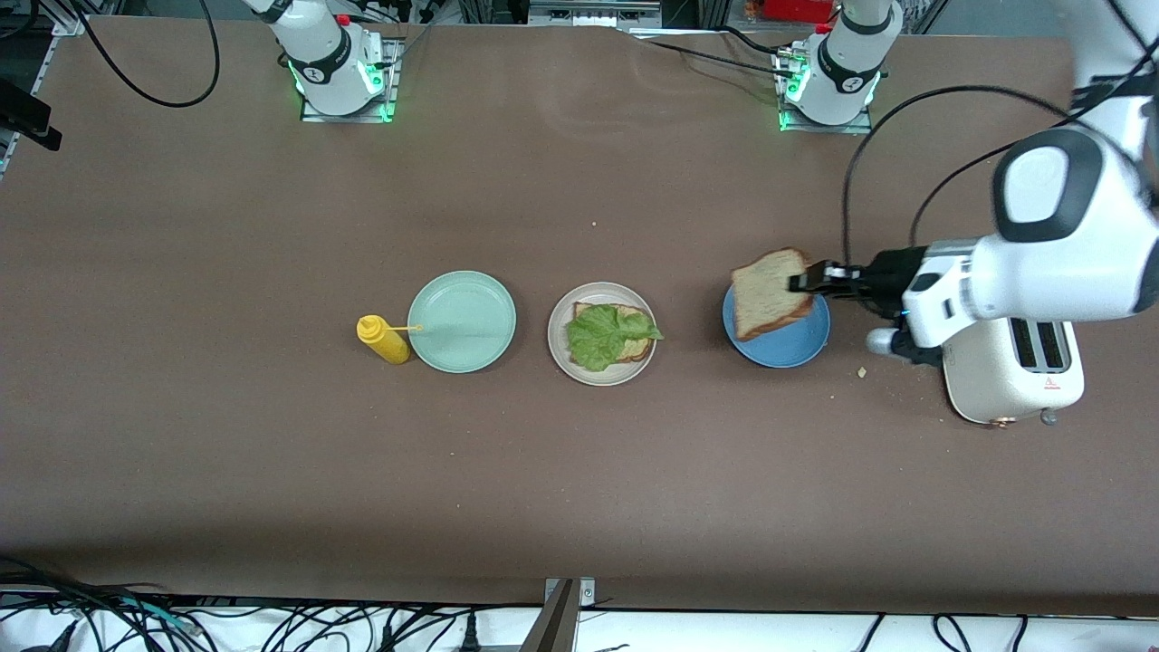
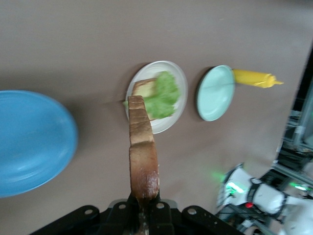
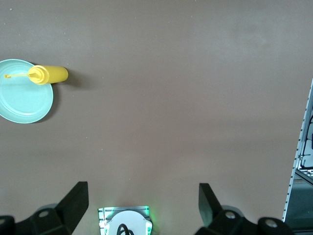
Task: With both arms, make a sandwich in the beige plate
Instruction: 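Carry the bread slice with the left gripper over the lettuce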
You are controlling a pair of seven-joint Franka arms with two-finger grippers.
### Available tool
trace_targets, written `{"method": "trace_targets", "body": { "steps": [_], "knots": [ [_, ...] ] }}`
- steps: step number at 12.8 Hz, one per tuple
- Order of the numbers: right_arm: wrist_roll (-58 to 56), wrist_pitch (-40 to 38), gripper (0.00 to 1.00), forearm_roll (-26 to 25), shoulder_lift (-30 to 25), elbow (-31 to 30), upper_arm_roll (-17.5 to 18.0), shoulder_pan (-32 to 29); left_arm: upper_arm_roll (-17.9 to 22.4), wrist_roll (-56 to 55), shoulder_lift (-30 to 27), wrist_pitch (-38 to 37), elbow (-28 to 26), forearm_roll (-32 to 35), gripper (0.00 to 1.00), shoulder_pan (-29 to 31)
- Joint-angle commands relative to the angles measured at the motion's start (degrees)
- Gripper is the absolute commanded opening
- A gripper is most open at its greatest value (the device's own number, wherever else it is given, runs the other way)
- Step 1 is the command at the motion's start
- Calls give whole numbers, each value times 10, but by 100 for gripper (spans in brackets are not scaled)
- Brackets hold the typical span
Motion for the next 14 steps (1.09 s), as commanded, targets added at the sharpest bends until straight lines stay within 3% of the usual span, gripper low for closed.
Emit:
{"method": "trace_targets", "body": {
  "steps": [1,3,5,9,14],
  "knots": [
    [-1,-14,100,-6,-2,9,1,2,2,-1,60,49,11,-101,0,-32],
    [-1,-15,100,-6,-2,9,4,2,2,8,91,78,8,-185,0,-59],
    [-1,-17,100,-6,-2,9,4,2,2,23,123,104,11,-211,0,-73],
    [-1,-17,100,-8,-2,10,6,2,2,220,193,117,-9,-328,0,-89],
    [-1,-18,100,-9,-2,11,14,2,2,319,254,130,-10,-340,0,-95]
  ]
}}
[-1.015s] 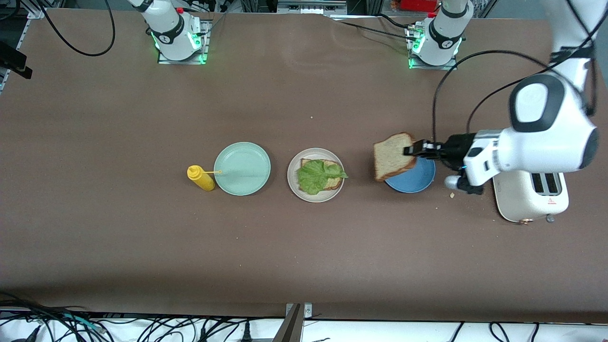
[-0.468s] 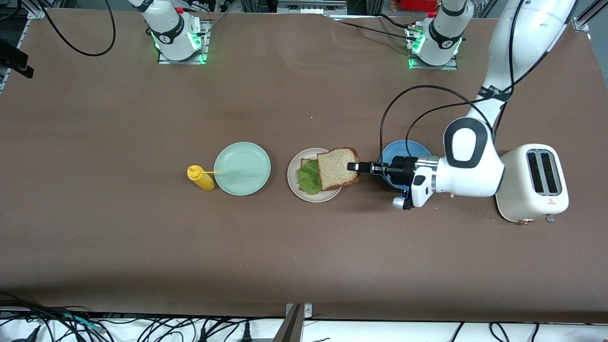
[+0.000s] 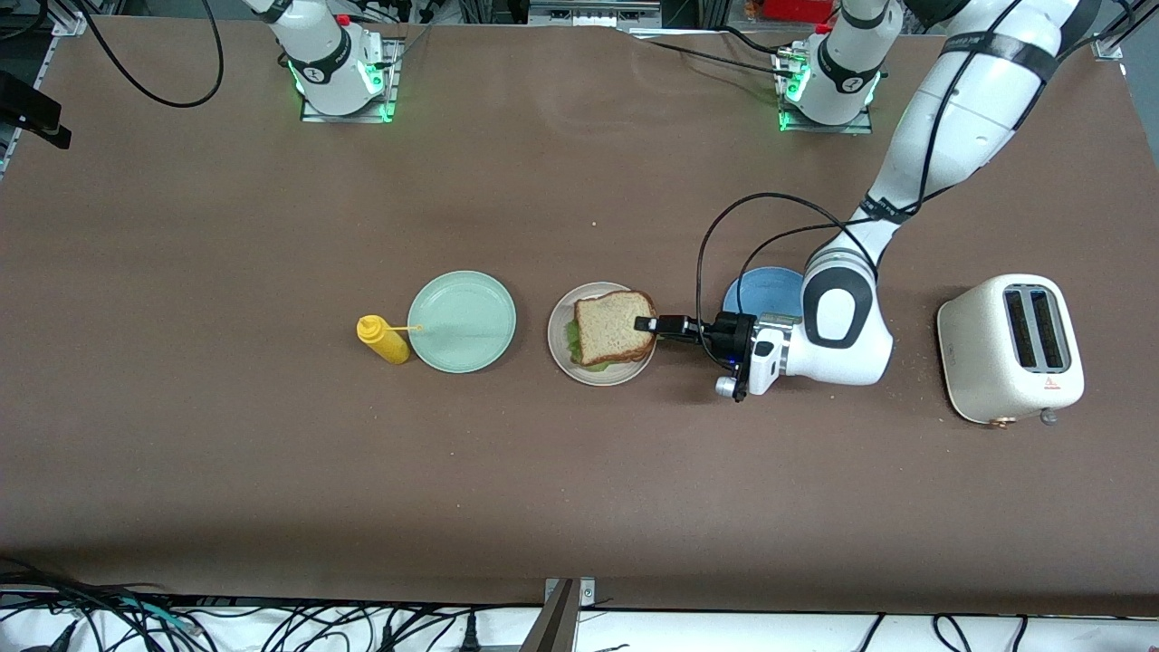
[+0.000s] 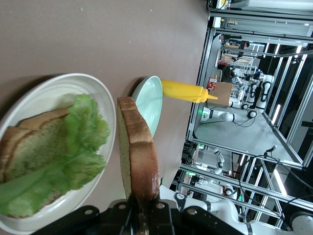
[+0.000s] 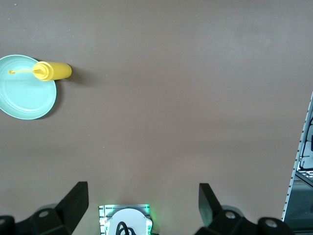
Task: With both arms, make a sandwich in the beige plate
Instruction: 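Carry the bread slice with the left gripper over the lettuce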
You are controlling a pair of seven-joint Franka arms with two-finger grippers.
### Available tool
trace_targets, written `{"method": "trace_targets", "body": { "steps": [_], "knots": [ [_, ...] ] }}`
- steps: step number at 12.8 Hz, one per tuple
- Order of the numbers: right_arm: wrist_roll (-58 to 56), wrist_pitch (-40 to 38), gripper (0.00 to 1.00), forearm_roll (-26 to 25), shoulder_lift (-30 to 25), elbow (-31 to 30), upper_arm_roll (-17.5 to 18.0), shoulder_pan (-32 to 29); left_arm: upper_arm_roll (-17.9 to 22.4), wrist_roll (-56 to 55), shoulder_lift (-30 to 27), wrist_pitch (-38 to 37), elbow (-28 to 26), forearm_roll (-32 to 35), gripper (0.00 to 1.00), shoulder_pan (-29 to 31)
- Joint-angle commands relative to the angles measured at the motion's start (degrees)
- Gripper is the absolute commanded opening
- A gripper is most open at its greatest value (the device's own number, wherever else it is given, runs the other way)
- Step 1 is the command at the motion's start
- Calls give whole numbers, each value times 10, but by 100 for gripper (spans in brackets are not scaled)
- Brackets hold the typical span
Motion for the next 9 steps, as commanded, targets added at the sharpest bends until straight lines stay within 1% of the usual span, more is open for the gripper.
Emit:
{"method": "trace_targets", "body": {
  "steps": [1,2,8,9],
  "knots": [
    [-1,-13,100,-9,-2,10,3,1,1,27,14,7,3,-20,40,-3],
    [-1,-13,100,-8,-2,10,3,1,1,27,15,8,3,-20,99,-3],
    [-1,-12,100,-11,-1,28,4,1,6,22,-3,10,8,-8,100,-1],
    [-1,-12,100,-11,-1,29,3,1,8,21,-9,15,8,5,100,-1]
  ]
}}
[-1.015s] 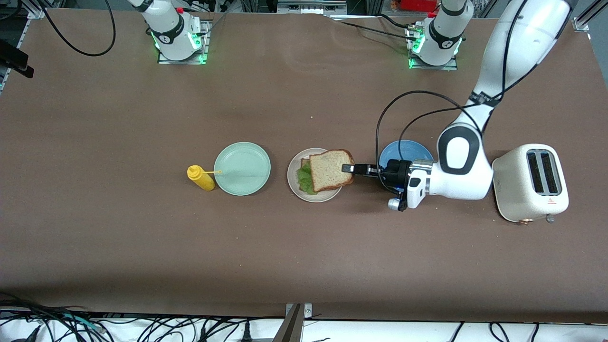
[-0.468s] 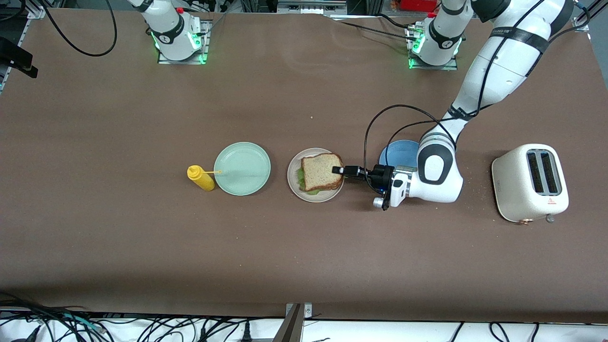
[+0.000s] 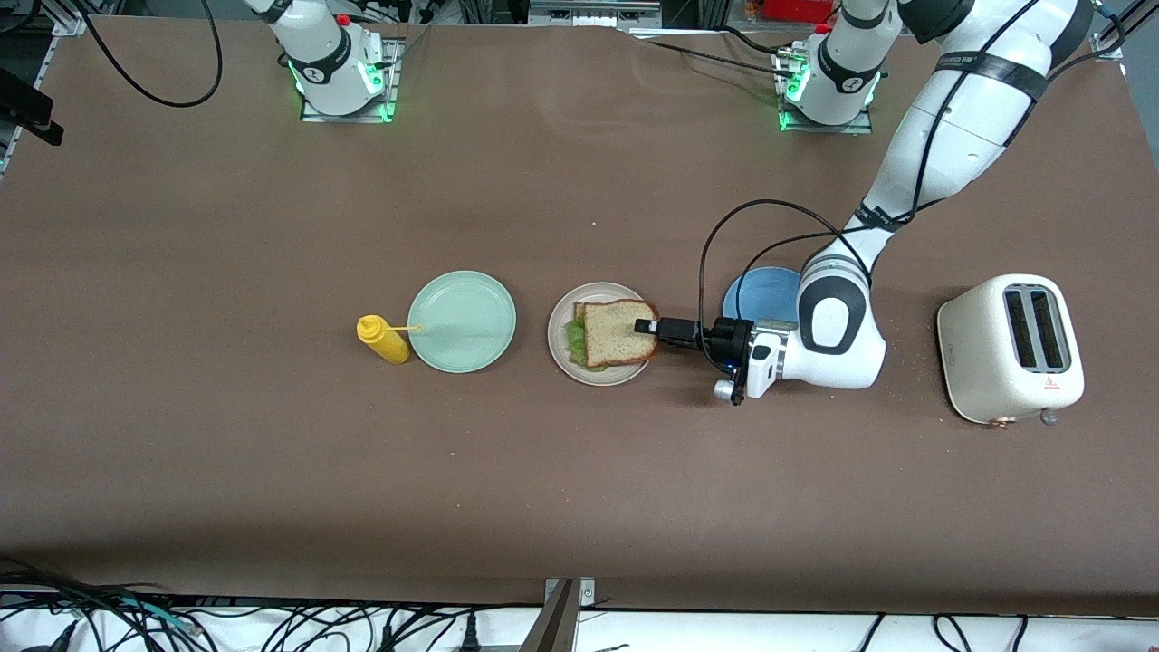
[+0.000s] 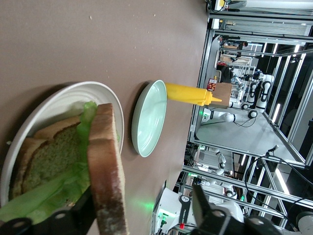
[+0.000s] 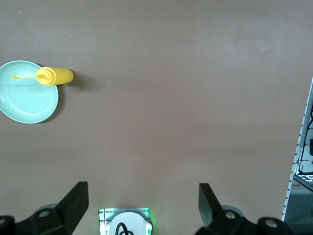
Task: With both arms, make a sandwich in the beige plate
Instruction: 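Carry the bread slice with the left gripper over the lettuce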
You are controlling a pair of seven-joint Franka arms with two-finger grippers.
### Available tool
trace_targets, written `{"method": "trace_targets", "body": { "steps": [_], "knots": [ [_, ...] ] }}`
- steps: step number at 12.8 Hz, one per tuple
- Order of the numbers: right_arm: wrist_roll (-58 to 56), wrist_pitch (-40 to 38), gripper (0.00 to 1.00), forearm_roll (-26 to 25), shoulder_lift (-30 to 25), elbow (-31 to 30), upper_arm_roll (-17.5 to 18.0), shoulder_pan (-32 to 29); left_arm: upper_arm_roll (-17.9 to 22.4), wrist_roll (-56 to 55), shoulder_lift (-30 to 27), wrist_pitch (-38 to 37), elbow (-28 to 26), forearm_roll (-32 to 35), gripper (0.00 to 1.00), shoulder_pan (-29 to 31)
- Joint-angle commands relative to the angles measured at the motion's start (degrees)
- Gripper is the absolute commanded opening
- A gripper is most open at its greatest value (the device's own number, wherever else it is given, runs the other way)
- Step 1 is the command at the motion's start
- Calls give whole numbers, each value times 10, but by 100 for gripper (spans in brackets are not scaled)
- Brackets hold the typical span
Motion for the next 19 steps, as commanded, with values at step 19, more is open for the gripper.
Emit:
{"method": "trace_targets", "body": {
  "steps": [19],
  "knots": [
    [-1,-12,100,-13,-1,12,-2,0,4,-254,-76,133,-10,320,100,-84]
  ]
}}
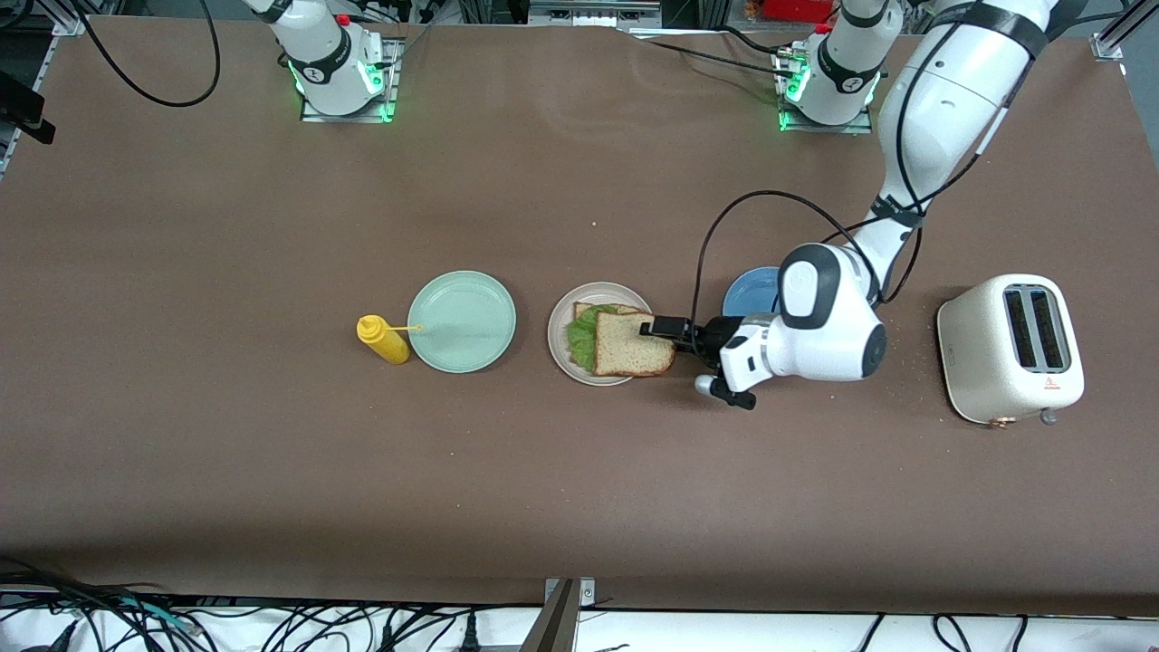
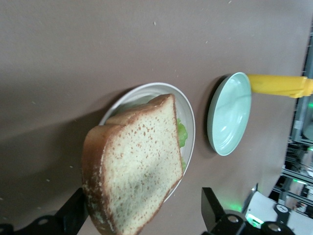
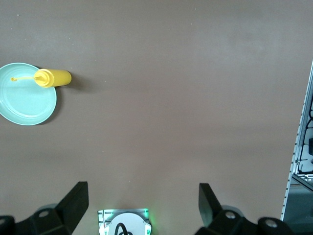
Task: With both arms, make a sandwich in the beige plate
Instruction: 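Lower the bread onto the lettuce and open the left gripper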
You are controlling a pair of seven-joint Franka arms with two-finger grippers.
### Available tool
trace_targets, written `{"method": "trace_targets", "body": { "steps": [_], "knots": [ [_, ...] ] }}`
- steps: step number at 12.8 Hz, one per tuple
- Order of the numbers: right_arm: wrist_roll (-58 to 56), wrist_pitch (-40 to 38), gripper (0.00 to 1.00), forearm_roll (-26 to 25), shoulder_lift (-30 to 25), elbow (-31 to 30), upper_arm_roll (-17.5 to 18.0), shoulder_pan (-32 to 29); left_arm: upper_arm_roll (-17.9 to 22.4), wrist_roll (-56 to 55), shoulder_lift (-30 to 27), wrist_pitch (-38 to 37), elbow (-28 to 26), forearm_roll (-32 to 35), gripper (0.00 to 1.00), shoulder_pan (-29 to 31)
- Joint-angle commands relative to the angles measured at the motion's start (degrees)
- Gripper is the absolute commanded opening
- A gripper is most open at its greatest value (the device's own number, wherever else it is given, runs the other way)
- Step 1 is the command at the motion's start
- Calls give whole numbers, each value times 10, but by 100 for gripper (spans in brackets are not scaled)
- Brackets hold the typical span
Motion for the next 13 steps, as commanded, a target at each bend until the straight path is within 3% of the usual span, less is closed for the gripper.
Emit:
{"method": "trace_targets", "body": {
  "steps": [1,4,6,9,13],
  "knots": [
    [-2,-12,100,-11,-1,11,1,1,6,-82,-23,19,-12,59,100,-34],
    [-3,-13,100,-11,0,10,2,1,7,-106,-34,18,-12,106,100,-35],
    [-3,-18,100,-11,0,10,4,1,6,-115,-35,14,-11,190,100,-27],
    [-3,-30,100,-10,0,10,4,2,3,-217,-41,14,-10,254,100,-37],
    [-4,-31,100,-10,-1,10,4,1,2,-229,-52,10,-9,256,100,-33]
  ]
}}
